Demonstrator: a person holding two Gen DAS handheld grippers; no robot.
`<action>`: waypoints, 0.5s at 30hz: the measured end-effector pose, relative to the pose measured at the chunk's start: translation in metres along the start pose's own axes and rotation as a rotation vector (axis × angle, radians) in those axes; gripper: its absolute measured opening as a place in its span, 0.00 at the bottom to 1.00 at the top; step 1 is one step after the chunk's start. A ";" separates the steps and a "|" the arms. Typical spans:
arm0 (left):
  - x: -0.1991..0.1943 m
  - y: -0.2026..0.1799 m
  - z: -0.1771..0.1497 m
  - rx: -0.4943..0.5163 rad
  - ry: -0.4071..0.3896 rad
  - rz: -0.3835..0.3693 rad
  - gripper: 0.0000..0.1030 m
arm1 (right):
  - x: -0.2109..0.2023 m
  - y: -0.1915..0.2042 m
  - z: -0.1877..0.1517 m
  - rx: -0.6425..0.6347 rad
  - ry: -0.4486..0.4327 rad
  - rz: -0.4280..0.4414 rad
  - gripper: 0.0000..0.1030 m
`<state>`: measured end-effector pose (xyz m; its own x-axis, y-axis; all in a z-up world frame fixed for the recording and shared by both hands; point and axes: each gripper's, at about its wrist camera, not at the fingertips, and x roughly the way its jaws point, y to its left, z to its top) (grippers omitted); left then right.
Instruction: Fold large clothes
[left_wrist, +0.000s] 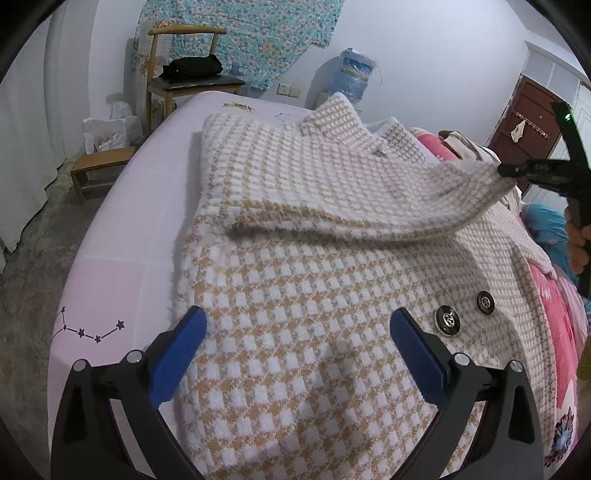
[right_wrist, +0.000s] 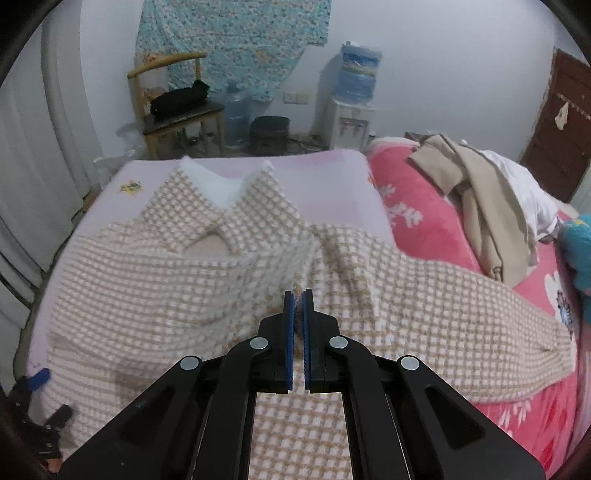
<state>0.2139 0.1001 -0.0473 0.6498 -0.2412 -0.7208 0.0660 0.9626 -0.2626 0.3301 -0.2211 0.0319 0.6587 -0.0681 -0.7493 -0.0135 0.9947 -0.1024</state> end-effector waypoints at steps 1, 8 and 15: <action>0.000 0.001 0.000 -0.001 -0.002 -0.002 0.95 | 0.005 0.000 -0.002 -0.008 0.001 -0.016 0.02; -0.001 0.004 -0.001 -0.005 -0.002 -0.009 0.95 | 0.061 -0.028 -0.028 0.051 0.145 -0.034 0.02; -0.002 0.003 0.000 0.002 0.000 -0.004 0.95 | 0.065 -0.042 -0.037 0.101 0.181 -0.018 0.23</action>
<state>0.2132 0.1035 -0.0468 0.6498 -0.2454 -0.7194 0.0703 0.9618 -0.2646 0.3458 -0.2700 -0.0363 0.5125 -0.0892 -0.8540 0.0784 0.9953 -0.0569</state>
